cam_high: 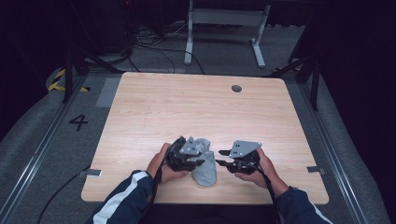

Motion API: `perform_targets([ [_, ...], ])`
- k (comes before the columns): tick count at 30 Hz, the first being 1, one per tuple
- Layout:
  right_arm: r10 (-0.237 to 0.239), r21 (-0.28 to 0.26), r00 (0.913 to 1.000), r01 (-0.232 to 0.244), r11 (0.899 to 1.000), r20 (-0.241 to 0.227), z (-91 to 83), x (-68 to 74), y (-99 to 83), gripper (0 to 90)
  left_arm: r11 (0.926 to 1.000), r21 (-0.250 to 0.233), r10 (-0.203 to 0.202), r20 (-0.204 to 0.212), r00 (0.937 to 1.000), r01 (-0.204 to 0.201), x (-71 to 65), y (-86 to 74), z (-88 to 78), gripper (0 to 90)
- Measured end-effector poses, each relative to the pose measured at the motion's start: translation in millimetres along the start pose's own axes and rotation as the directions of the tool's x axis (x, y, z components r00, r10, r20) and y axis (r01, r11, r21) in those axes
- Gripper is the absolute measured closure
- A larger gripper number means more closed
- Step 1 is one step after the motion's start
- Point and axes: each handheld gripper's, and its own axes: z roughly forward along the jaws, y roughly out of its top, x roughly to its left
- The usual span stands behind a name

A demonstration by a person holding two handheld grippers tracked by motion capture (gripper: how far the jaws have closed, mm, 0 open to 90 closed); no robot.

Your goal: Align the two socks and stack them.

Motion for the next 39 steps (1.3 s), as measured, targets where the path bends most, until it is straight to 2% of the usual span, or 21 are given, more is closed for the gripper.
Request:
perform_targets([
  [2,-0.004,-0.001,1.0,0.004,1.0,0.005,8.0,-2.8,0.9,65.2,0.9993,0.037,0.009,0.02,0.9998,-0.01,-10.7,-4.2,6.6,70.9],
  [4,-0.01,-0.005,0.9999,0.01,1.0,0.009,18.9,-4.2,2.3,66.1,0.9989,0.047,0.004,0.03,0.9995,-0.005,-16.7,-7.9,10.2,71.9],
  [8,-0.034,0.001,0.9994,0.034,0.999,-0.001,37.7,-5.4,6.4,69.1,0.9983,0.052,-0.028,0.046,0.9985,0.026,-17.0,-14.0,13.9,74.2],
  [9,-0.038,0.002,0.9993,0.038,0.999,-0.003,41.3,-5.9,6.9,70.7,0.9981,0.057,-0.026,0.046,0.9986,0.023,-16.0,-16.5,14.5,74.7],
  [11,-0.054,0.027,0.9985,0.054,0.998,-0.003,51.3,-7.1,6.5,73.0,0.9989,0.037,-0.032,0.053,0.9981,0.03,-15.4,-19.8,15.0,75.5],
  [13,-0.069,0.085,0.9976,0.067,0.994,0.013,62.4,-10.4,2.0,75.0,0.9982,0.036,-0.05,0.051,0.9975,0.048,-15.7,-23.3,13.5,76.1],
  [14,-0.049,0.096,0.9988,0.049,0.994,-0.004,66.5,-13.9,-1.9,76.2,0.9987,0.039,-0.035,0.047,0.9983,0.033,-15.5,-23.9,12.8,76.4],
  [16,-0.01,0.081,0.9996,0.012,0.997,-0.027,66.5,-18.3,-4.3,76.9,0.9986,0.035,-0.041,0.042,0.9983,0.04,-16.2,-24.8,12.6,76.8],
  [19,-0.031,0.116,0.9995,0.031,0.993,-0.009,64.0,-16.3,-2.2,77.8,0.9988,0.031,-0.039,0.042,0.9983,0.038,-15.5,-25.6,12.6,77.2],
  [23,-0.03,0.138,0.9995,0.029,0.99,0.009,58.3,-15.0,-3.7,78.5,0.9987,0.039,-0.035,0.044,0.9984,0.033,-14.8,-24.9,13.0,77.9],
  [27,-0.035,0.155,0.9993,0.033,0.987,0.011,49.4,-18.3,-5.8,79.7,0.9988,0.045,-0.02,0.045,0.9988,0.018,-14.2,-23.6,13.8,77.9],
  [28,-0.037,0.162,0.9992,0.034,0.986,0.016,46.4,-19.5,-6.2,82.6,0.9988,0.047,-0.015,0.044,0.9989,0.013,-14.2,-23.3,13.9,77.9],
  [30,-0.048,0.185,0.9979,0.039,0.982,0.043,41.9,-23.3,-7.7,82.5,0.9989,0.047,-0.008,0.044,0.999,0.006,-14.2,-23.3,14.0,77.9],
  [32,-0.004,0.132,0.9989,-0.002,0.991,0.047,36.2,-29.3,-8.0,80.6,0.999,0.045,-0.012,0.05,0.9987,0.009,-13.5,-23.5,14.2,78.0],
  [33,0.003,0.105,0.9989,-0.008,0.994,0.047,35.3,-30.1,-6.8,78.4,0.9991,0.037,-0.024,0.059,0.9979,0.022,-13.0,-23.8,14.9,78.1],
  [34,0.011,0.047,0.9991,-0.013,0.999,0.042,34.7,-29.7,-3.0,75.2,0.9991,0.035,-0.026,0.061,0.9978,0.024,-12.6,-23.9,15.1,78.2],
  [35,0.014,0.025,0.9992,-0.015,1.0,0.038,35.2,-28.6,-0.6,74.9,0.9991,0.037,-0.023,0.064,0.9977,0.021,-11.9,-23.9,15.2,78.2],
  [37,-0.004,0.002,0.9996,0.004,1.0,0.03,40.5,-23.7,5.1,72.7,0.9992,0.03,-0.027,0.067,0.9974,0.025,-11.9,-24.0,15.7,78.3],
  [39,-0.011,0.006,0.9997,0.011,1.0,0.021,49.1,-20.5,6.6,72.9,0.9993,0.024,-0.03,0.072,0.997,0.028,-11.3,-24.5,16.0,78.4],
])
